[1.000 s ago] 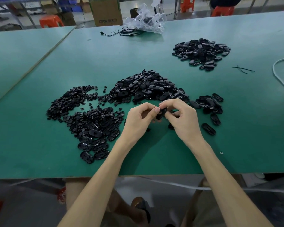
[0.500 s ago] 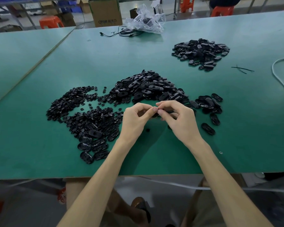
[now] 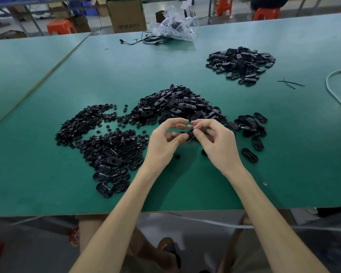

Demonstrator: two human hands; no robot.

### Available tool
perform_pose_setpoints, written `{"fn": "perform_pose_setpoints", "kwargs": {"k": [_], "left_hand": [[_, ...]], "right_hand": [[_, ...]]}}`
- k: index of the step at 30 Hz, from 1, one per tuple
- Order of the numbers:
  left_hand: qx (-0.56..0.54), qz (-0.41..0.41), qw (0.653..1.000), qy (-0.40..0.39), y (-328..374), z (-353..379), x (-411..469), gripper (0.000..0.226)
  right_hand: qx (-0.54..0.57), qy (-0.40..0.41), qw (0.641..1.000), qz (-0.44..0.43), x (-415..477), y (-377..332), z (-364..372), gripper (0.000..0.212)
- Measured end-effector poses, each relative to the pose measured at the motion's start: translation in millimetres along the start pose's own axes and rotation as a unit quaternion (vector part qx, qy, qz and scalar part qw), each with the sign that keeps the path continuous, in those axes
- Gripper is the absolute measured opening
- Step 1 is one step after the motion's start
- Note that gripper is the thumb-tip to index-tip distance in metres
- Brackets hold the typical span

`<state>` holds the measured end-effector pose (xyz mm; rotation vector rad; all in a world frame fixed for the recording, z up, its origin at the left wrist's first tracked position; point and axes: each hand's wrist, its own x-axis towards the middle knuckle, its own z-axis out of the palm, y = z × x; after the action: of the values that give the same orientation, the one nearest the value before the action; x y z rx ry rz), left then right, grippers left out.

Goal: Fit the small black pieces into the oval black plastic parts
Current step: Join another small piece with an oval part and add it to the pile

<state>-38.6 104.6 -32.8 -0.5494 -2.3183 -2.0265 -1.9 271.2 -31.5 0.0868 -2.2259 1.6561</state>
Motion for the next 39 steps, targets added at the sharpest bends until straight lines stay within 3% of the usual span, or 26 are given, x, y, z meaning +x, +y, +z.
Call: {"fn": "perform_pose_setpoints", "kwargs": {"k": [14, 21, 26, 31, 39], "left_hand": [[0.111, 0.008, 0.994, -0.012, 2.2, 0.2, 0.3, 0.045], [-0.006, -0.037, 0.998, 0.046, -0.5, 2.4, -0.1, 0.018], [-0.064, -0.061, 0.992, 0.087, -4.6, -0.5, 1.1, 0.017], [-0.105, -0.069, 0.989, 0.083, -2.2, -3.1, 0.7, 0.013], [-0.167, -0.083, 0.981, 0.053, -0.8, -6.2, 0.3, 0.012]], "right_hand": [[0.002, 0.005, 1.0, 0.014, 0.7, 3.2, -0.1, 0.012], [-0.017, 0.018, 1.0, 0.001, 1.1, 1.7, -0.1, 0.01], [-0.041, 0.034, 0.998, -0.014, 2.2, 1.8, -0.1, 0.013], [-0.03, 0.027, 0.999, 0.0, 2.9, 5.3, 0.8, 0.007], [-0.022, 0.024, 0.999, -0.002, 2.5, 2.8, 0.5, 0.016]]}}
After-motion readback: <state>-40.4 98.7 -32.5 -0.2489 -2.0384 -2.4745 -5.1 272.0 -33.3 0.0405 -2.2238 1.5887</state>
